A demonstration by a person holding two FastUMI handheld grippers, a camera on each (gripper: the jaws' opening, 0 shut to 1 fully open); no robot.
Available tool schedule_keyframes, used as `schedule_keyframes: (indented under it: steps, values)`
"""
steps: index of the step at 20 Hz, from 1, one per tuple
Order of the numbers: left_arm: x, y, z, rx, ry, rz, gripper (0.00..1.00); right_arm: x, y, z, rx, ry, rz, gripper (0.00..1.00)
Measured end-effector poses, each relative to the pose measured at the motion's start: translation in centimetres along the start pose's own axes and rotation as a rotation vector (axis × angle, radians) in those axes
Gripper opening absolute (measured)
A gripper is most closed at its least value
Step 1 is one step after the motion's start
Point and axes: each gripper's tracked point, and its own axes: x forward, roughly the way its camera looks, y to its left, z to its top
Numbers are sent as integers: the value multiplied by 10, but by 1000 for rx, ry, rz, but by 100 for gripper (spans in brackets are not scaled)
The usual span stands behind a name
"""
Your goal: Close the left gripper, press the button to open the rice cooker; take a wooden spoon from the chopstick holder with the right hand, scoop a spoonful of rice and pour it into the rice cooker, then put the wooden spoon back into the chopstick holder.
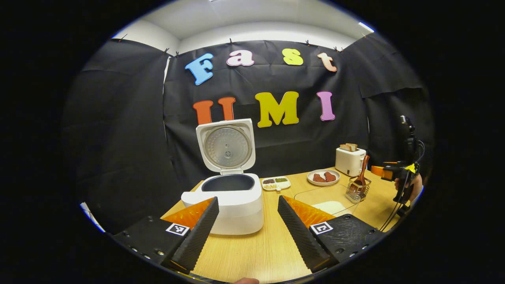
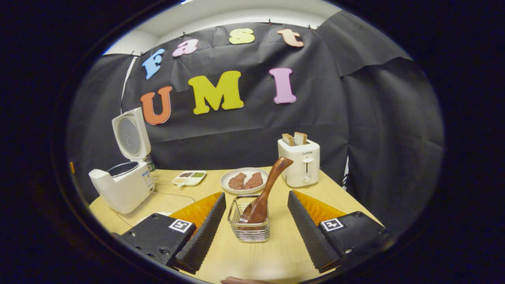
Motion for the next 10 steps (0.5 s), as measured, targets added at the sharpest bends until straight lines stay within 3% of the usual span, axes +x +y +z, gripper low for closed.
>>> schedule_keyframes:
  steps: [1,5,6,8,9,10]
  values:
    - [-3,-7,-4,-2,-7,-16,95,15,-2,-4,31,24,5,100]
    - [-15,-22,-18,-34,-14,-51,95,66,-19,-4,96,58,3,96]
    - [-17,-21,-21,-36,-15,-48,95,76,-25,-3,120,60,-4,100]
    - [-24,-20,-30,-44,-15,-32,96,93,-35,-6,154,91,-23,95]
    - [-26,-20,-36,-45,-4,-31,95,98,-32,-7,174,100,-3,88]
    - [-26,-19,-42,-45,9,-28,96,104,-29,-7,191,110,15,94]
